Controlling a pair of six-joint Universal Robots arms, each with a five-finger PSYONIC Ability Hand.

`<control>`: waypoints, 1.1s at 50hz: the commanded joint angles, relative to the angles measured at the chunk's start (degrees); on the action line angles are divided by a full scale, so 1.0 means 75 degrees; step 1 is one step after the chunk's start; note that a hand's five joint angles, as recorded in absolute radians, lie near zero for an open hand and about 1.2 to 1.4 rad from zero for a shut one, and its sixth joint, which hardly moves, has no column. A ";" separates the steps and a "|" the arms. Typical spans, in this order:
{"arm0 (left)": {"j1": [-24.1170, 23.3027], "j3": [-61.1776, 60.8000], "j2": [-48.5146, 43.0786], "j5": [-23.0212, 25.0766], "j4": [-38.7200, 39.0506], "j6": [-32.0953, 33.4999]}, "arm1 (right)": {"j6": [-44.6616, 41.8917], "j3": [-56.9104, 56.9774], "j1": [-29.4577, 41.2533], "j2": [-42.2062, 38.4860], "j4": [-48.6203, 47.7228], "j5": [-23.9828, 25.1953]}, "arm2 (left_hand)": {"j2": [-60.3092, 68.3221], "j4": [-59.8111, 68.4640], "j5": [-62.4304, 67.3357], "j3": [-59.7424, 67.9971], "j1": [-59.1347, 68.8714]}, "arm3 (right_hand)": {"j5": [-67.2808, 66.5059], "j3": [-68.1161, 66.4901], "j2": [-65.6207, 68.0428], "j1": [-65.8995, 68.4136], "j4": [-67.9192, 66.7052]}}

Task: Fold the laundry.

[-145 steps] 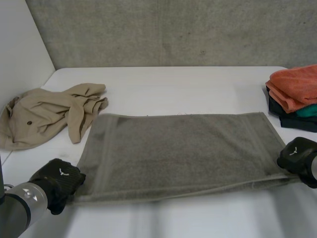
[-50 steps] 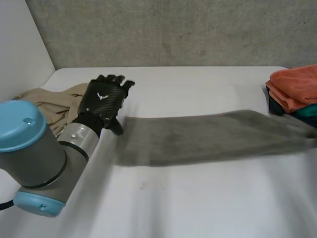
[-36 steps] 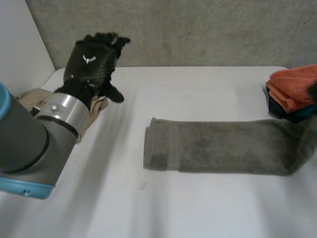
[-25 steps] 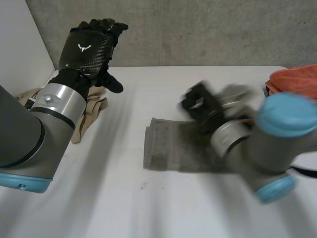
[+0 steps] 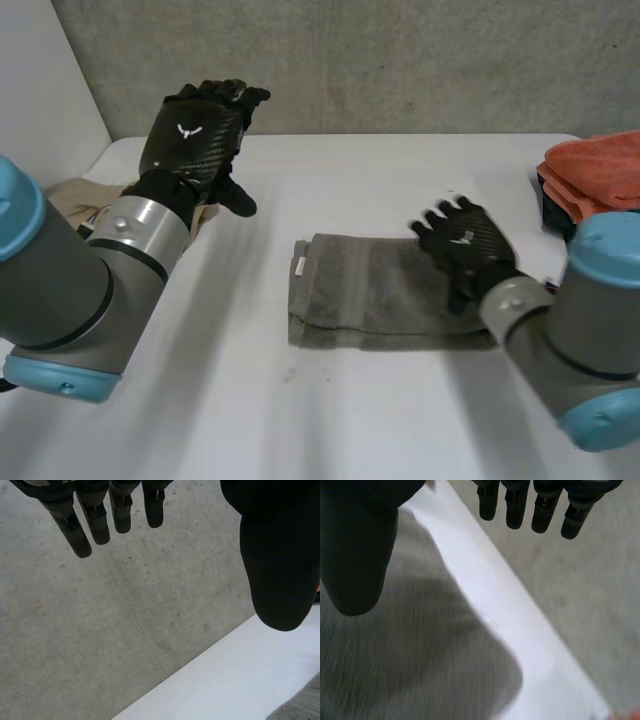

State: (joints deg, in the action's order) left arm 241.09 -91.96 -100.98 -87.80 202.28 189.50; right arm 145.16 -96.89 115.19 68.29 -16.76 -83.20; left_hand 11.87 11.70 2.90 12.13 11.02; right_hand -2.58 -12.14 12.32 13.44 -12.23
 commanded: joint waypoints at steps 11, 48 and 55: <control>-0.0516 -0.0008 -0.0387 -0.0058 -0.0029 0.0023 | -0.1260 -0.0536 -0.1624 -0.0376 0.0117 -0.0249 | -0.0020 0.0004 -0.0157 -0.0053 0.0094 | -0.8989 -0.9048 0.9024 0.8874 -0.9036; -0.1523 0.3830 -0.3066 -0.0023 -0.2099 -0.1090 | 0.4129 0.1245 -0.1237 0.0540 0.1623 0.1155 | 0.0115 0.0139 -0.0022 0.0081 0.0228 | 0.0344 0.0285 -0.0309 -0.0459 0.0297; -0.1723 0.5205 -0.4639 -0.0863 -0.3718 -0.1173 | 0.4012 0.2452 -0.1155 -0.0819 0.2913 0.1988 | 0.0630 0.0654 0.0493 0.0597 0.0744 | 0.0344 0.0285 -0.0309 -0.0459 0.0297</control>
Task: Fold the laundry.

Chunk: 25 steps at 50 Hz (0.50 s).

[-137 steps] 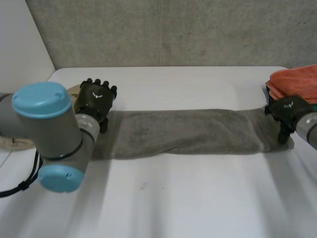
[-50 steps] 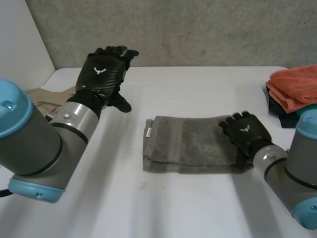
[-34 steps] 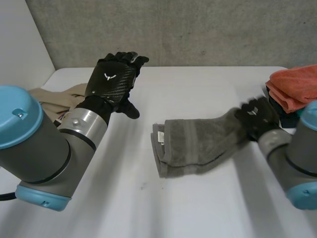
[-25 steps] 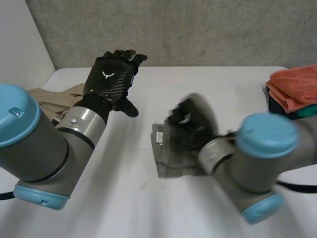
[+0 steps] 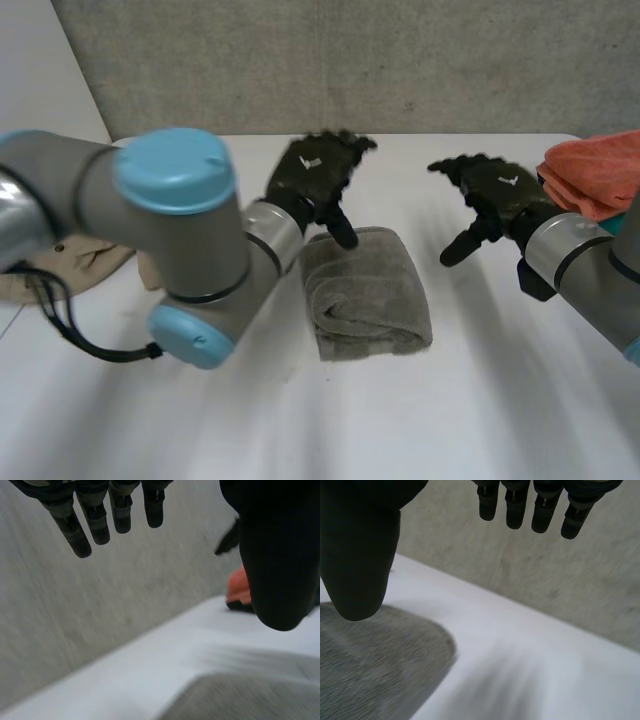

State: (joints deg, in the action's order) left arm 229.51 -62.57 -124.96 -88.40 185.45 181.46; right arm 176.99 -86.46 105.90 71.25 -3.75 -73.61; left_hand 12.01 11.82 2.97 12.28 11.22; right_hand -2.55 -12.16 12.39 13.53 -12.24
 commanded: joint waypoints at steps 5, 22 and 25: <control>-0.0343 0.1136 -0.1619 -0.1573 -0.1862 -0.0031 | -0.0384 0.1695 0.0258 -0.1939 0.1764 0.0979 | 0.0569 0.0593 0.0441 0.0532 0.0673 | 0.0341 0.0288 -0.0318 -0.0471 0.0298; -0.0484 0.0140 -0.1514 -0.1655 -0.1875 0.0801 | -0.2562 0.2340 0.0832 -0.3137 0.1988 -0.0519 | 0.0568 0.0593 0.0441 0.0532 0.0673 | 0.0341 0.0288 -0.0318 -0.0471 0.0298; -0.0472 0.0210 -0.1117 -0.1644 -0.1851 0.0813 | -0.2739 0.2246 0.0856 -0.2809 0.1918 -0.0743 | 0.0568 0.0593 0.0441 0.0532 0.0673 | 0.0341 0.0288 -0.0318 -0.0471 0.0298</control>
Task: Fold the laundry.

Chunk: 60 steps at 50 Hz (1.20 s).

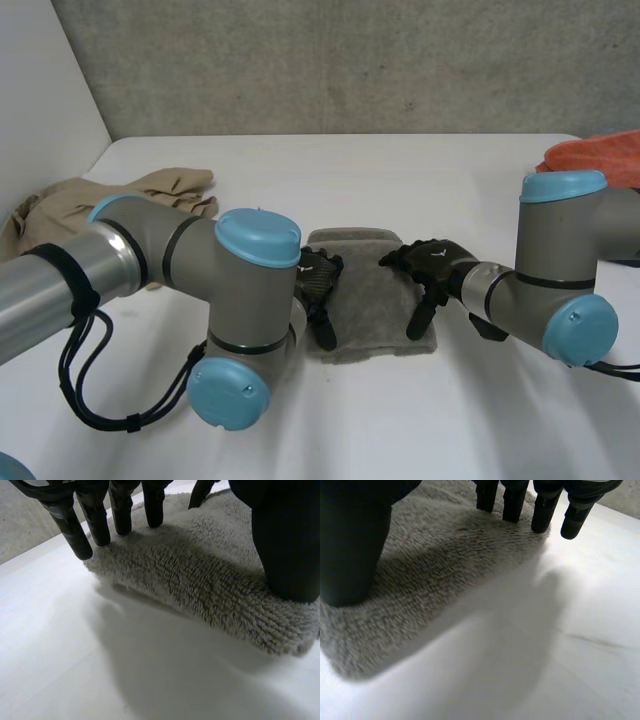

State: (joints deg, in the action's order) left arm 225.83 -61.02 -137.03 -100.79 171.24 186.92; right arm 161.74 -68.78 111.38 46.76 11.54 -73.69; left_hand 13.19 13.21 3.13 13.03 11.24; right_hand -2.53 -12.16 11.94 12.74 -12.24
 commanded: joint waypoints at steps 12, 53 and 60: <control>0.0346 -0.0020 0.2285 0.1202 0.0418 0.0085 | -0.0834 -0.2684 0.0851 0.2494 -0.2636 -0.0756 | 0.0343 0.0340 0.0351 0.0365 0.0603 | 0.0337 0.0288 -0.0259 -0.0365 0.0298; 0.1132 -0.1262 0.3458 0.5130 0.0617 -0.0149 | -0.1596 -0.3534 0.1357 0.0740 -0.6086 -0.0791 | 0.0277 0.0273 0.0285 0.0298 0.0537 | -0.1846 -0.1895 0.1924 0.1818 -0.1885; 0.1144 -0.1239 0.3458 0.5130 0.0617 -0.0173 | -0.1456 -0.2971 0.1357 0.0621 -0.6121 -0.0744 | 0.0276 0.0273 0.0285 0.0298 0.0536 | -0.8817 -0.8866 0.8894 0.8788 -0.8855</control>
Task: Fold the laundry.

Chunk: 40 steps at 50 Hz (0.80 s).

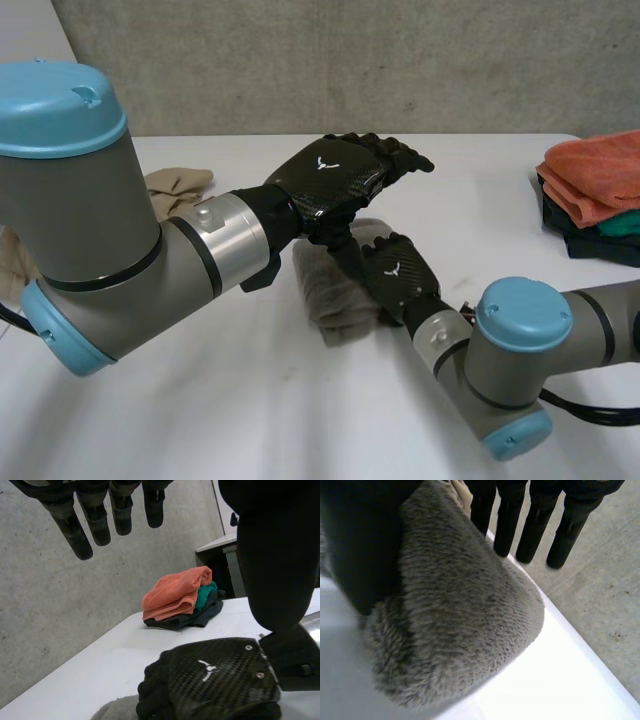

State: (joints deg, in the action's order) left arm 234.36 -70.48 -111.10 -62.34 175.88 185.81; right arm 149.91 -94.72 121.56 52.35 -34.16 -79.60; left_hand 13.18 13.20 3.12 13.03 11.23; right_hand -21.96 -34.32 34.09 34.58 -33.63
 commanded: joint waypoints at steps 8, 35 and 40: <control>0.0029 0.0209 0.0118 0.0004 0.0010 -0.0037 | 0.0974 0.1529 -0.0480 0.0203 0.0031 -0.0016 | 0.0254 0.0253 0.0263 0.0275 0.0515 | -0.6405 -0.6091 0.6122 0.6056 -0.6182; -0.0065 0.0854 0.0493 0.0039 0.0010 -0.0634 | 0.4082 0.5409 -0.5869 -0.0882 -0.1457 0.2101 | 0.0142 0.0141 0.0151 0.0163 0.0402 | -0.6405 -0.6091 0.6122 0.6056 -0.6182; -0.0147 0.0784 0.0423 0.0039 0.0010 -0.0634 | 0.4070 0.5492 -0.6504 -0.2091 -0.1446 0.3322 | 0.0143 0.0141 0.0151 0.0163 0.0403 | -0.6405 -0.6091 0.6122 0.6056 -0.6182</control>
State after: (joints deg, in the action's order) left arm 233.95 -63.96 -107.43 -62.05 175.96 180.97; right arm 180.32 -54.59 79.32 46.43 -44.83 -64.66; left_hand 13.08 13.08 2.92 12.92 11.23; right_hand -53.93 -66.53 66.30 59.69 -68.72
